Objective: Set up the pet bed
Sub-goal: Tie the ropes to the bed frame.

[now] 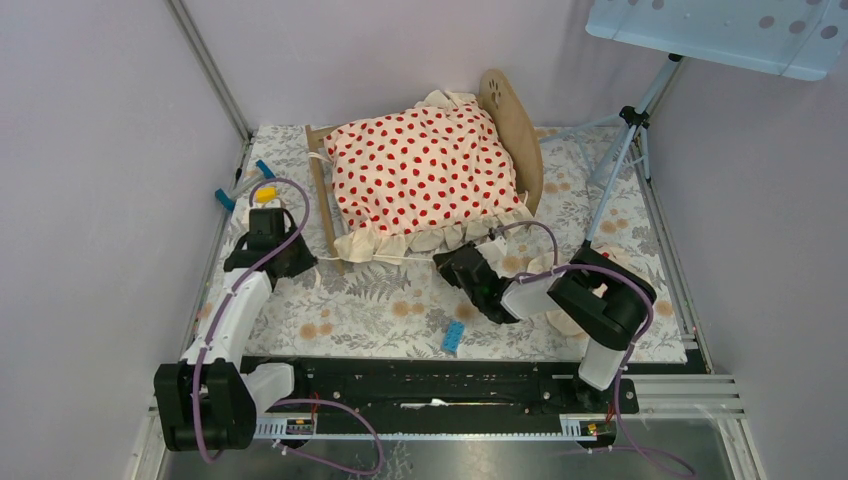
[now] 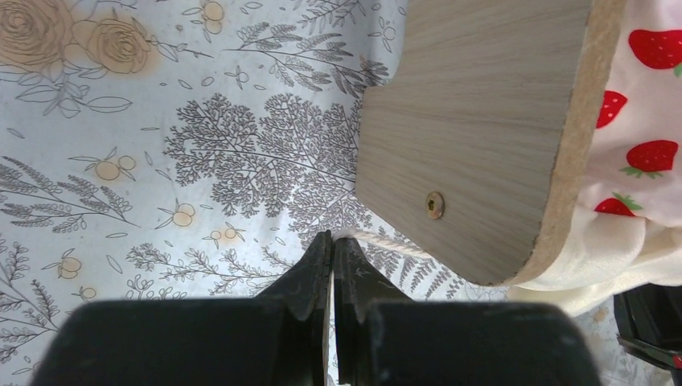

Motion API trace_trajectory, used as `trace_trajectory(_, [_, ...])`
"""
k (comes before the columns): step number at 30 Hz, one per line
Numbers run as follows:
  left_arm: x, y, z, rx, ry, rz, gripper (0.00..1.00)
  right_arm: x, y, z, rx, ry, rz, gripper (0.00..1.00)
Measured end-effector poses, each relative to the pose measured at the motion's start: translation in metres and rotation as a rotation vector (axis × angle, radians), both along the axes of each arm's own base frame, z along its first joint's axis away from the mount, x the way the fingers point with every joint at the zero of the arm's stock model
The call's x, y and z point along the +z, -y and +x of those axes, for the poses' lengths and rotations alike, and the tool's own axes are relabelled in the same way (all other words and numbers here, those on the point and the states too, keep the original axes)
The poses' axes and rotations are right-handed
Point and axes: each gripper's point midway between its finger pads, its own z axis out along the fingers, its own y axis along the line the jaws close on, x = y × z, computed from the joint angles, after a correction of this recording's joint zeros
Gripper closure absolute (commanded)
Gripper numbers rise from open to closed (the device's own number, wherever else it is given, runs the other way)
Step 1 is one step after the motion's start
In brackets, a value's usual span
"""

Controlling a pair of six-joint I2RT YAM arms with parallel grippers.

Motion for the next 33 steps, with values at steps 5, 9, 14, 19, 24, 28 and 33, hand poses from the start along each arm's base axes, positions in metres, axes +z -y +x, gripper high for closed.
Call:
trace_trajectory(5, [0.000,0.007,0.000,-0.044,0.007,-0.046,1.00,0.000,0.000,-0.002,0.058,0.041,-0.031,1.00])
trace_trajectory(9, [-0.002,0.028,-0.005,-0.126,0.000,-0.067,0.95,-0.006,0.003,-0.002,0.133,0.083,-0.087,0.97])
trace_trajectory(14, [0.000,0.047,-0.010,-0.189,-0.004,-0.097,0.74,-0.019,0.002,-0.016,0.255,0.080,-0.160,0.79])
trace_trajectory(19, [0.013,0.048,-0.017,-0.175,0.027,-0.112,0.56,-0.020,0.012,-0.030,0.327,0.045,-0.263,0.48])
trace_trajectory(24, [0.035,0.048,-0.024,-0.169,0.060,-0.118,0.45,0.012,0.032,-0.035,0.326,0.079,-0.353,0.39])
trace_trajectory(28, [0.059,0.051,-0.020,-0.191,0.132,-0.122,0.45,0.037,0.053,-0.034,0.292,0.131,-0.441,0.29])
trace_trajectory(33, [0.065,0.075,-0.013,-0.289,0.155,-0.138,0.45,0.052,0.077,-0.030,0.246,0.150,-0.544,0.24])
